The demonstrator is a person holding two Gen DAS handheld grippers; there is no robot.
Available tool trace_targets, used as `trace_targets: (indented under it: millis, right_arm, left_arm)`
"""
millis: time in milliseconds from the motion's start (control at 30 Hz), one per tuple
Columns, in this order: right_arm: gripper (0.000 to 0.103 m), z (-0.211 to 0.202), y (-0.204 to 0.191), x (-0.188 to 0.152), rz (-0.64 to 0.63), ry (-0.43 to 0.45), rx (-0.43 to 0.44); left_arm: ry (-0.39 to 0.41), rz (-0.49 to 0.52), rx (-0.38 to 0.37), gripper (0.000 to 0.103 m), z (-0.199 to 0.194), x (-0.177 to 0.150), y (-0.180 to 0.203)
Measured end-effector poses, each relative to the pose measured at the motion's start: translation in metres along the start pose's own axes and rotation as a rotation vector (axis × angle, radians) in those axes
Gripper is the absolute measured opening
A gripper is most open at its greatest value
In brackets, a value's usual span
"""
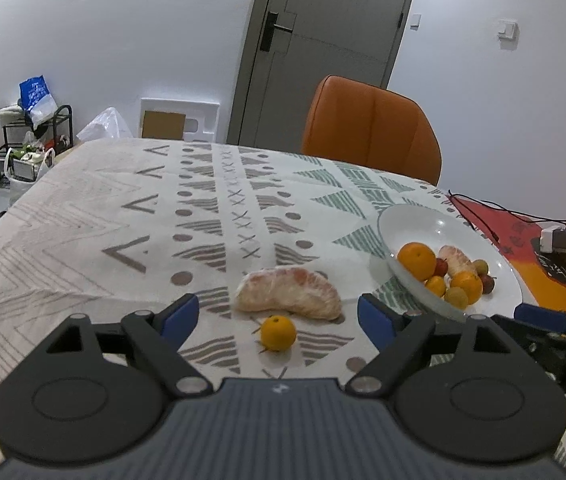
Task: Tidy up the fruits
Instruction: 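Move both tools back to the last small orange and pomelo segment, then grasp the small orange with the left tool while the right tool grasps the pomelo segment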
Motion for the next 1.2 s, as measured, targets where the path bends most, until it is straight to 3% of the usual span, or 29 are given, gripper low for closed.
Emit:
trace_targets:
  millis: [133,300,500,767,867,1067,1200]
  right_arm:
    - [0.094,0.006,-0.011,-0.002,-0.031,-0.012,0.028]
    - [0.096,0.017,-0.023,-0.005,-0.065,-0.041,0.072]
    - [0.095,0.027,-0.032,-0.007,-0.098,-0.052,0.075]
    - [0.082,0.039,-0.035,-0.004,-0.114,-0.076,0.1]
    - [0.078,0.044,-0.037,-0.003,-0.125,-0.081,0.098]
    - [0.067,0.058,-0.041,0.001,-0.135,-0.106,0.108]
    - [0.065,0.069,-0.048,0.006,-0.151,-0.116,0.116]
  left_arm:
    - [-0.009,0.004,0.002,0.082,0.004,-0.006,-0.003]
    - [-0.034,-0.001,-0.011,0.066,0.013,-0.01,-0.006]
    - [-0.045,-0.005,-0.022,0.053,0.022,-0.01,-0.007]
    - [-0.071,-0.021,-0.036,0.039,0.042,-0.011,-0.006]
    - [-0.069,-0.018,-0.032,0.022,0.047,-0.012,-0.006]
    - [-0.062,-0.027,-0.018,0.022,0.04,-0.009,-0.012]
    - [-0.062,-0.046,-0.008,0.022,0.037,-0.009,-0.02]
Point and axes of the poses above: each gripper's, at about its wrist camera, not at the fingertips, and z roughly the way its jaws point, y to its right, x to its top, the point moved 4 cm from there along z, roughly the way its jaws point, and after that the axes turned 8 degrees about -y, right-handed, at the moved point
